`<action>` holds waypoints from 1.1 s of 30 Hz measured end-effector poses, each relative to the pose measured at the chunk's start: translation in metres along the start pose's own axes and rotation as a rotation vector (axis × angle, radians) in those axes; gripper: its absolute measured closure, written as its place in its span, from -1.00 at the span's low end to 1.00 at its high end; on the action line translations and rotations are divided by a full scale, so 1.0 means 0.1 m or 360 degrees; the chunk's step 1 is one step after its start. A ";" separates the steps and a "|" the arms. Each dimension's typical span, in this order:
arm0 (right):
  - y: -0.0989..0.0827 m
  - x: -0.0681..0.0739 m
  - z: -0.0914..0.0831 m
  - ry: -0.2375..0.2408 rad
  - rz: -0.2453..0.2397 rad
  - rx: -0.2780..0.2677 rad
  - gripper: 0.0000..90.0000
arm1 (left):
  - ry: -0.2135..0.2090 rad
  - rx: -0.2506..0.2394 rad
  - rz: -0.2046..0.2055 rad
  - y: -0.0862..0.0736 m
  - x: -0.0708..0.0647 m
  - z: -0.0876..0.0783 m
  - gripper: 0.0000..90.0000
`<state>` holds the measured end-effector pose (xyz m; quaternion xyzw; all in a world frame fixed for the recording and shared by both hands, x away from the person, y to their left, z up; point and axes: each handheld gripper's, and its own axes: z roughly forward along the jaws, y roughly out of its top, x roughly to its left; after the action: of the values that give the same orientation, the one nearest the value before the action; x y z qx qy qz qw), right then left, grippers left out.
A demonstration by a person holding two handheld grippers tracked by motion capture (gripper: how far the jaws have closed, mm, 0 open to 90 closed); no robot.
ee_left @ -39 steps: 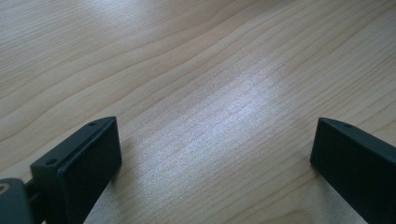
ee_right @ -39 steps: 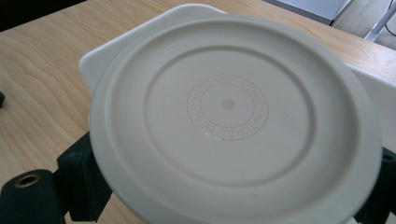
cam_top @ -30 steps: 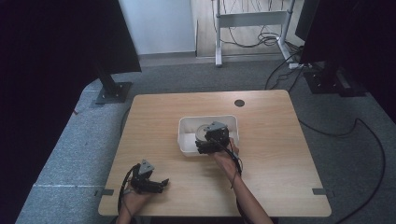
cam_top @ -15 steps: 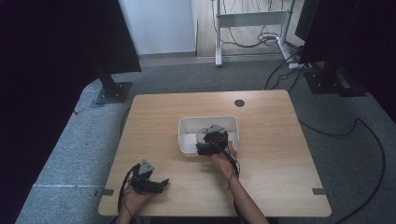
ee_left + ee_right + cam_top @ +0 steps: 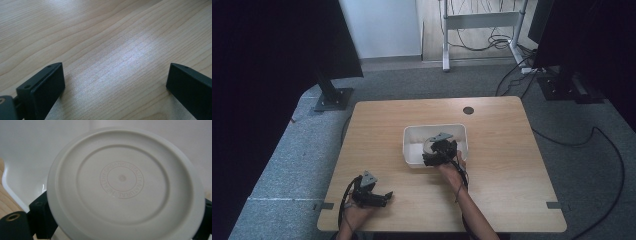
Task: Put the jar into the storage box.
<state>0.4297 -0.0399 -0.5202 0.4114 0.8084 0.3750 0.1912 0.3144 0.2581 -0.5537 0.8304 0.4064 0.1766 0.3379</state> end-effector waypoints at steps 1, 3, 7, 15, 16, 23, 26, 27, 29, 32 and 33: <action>0.00 0.00 0.00 -0.0002 -0.0007 -0.0005 -0.92 | 0.0000 0.0000 0.0000 0.00 0.00 0.00 -0.97; 0.00 0.00 -0.01 -0.0010 -0.0025 -0.0016 -0.94 | 0.0000 0.0000 0.0000 0.00 0.00 0.00 -0.97; 0.01 0.00 -0.03 -0.0011 -0.0031 -0.0024 -0.95 | 0.0000 0.0000 0.0000 0.00 0.00 0.00 -0.97; 0.02 0.01 -0.14 0.0002 -0.0051 -0.0064 -0.94 | 0.0000 0.0000 0.0000 0.00 0.00 0.00 -0.97; 0.02 0.01 -0.15 0.0000 -0.0054 -0.0069 -0.94 | 0.0000 0.0000 0.0000 0.00 0.00 0.00 -0.97; 0.03 0.03 -0.24 0.0008 -0.0073 -0.0085 -0.94 | 0.0000 0.0000 0.0000 0.00 0.00 0.00 -0.97; 0.02 0.03 -0.27 0.0006 -0.0095 -0.0083 -0.94 | 0.0000 0.0000 0.0000 0.00 0.00 0.00 -0.97; 0.02 0.04 -0.29 0.0005 -0.0098 -0.0087 -0.93 | 0.0000 0.0000 -0.0001 0.00 0.00 0.00 -0.97; 0.01 0.03 -0.32 0.0010 -0.0096 -0.0093 -0.93 | 0.0000 0.0000 0.0000 0.00 0.00 0.00 -0.97; 0.00 0.02 -0.35 0.0003 -0.0102 -0.0092 -0.93 | 0.0000 0.0000 0.0000 0.00 0.00 0.00 -0.97; -0.01 0.02 -0.37 0.0006 -0.0103 -0.0092 -0.93 | 0.0000 0.0000 0.0000 0.00 0.00 0.00 -0.97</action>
<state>0.4057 -0.0550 -0.4970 0.3785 0.8105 0.3927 0.2135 0.3144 0.2580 -0.5537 0.8303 0.4064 0.1766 0.3379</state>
